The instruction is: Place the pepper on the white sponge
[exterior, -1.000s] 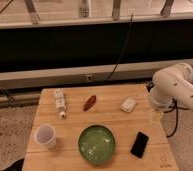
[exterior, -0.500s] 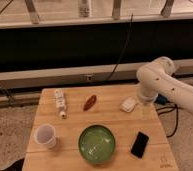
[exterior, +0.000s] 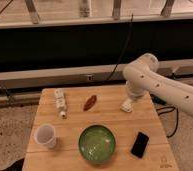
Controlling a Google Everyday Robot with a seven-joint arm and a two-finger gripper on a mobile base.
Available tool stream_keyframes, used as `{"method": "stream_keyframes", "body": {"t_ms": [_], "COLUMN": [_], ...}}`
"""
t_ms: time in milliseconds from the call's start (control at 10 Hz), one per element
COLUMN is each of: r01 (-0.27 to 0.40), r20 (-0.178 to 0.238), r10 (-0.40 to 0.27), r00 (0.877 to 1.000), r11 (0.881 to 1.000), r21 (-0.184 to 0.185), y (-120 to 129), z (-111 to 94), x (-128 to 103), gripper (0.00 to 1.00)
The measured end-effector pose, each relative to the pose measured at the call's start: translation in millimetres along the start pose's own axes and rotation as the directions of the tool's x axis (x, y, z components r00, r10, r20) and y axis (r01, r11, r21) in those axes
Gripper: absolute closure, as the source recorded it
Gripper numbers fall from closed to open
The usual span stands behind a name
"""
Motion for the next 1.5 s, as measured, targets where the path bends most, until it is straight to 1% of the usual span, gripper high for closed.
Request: {"method": "stream_keyframes", "body": {"t_ms": [400,800,1000,1200,1500], "r01": [0.094,0.179,0.236,0.276,0.313], "r20": [-0.015,-0.025,-0.031,-0.036,-0.036], "r10": [-0.094,-0.178,-0.236,-0.275,-0.313], "r00": [0.995,0.984,0.971,0.961,0.949], "r11": [0.996,0.984,0.972,0.961,0.950], "r21": [0.009,0.014,0.015,0.015,0.012], "y": [-22,-40,-50,-56,-63], "z": [0,1,4,7,13], "x": [-25,-47,-63,-72,-82], "gripper": [0.20,0.20,0.20,0.20,0.20]}}
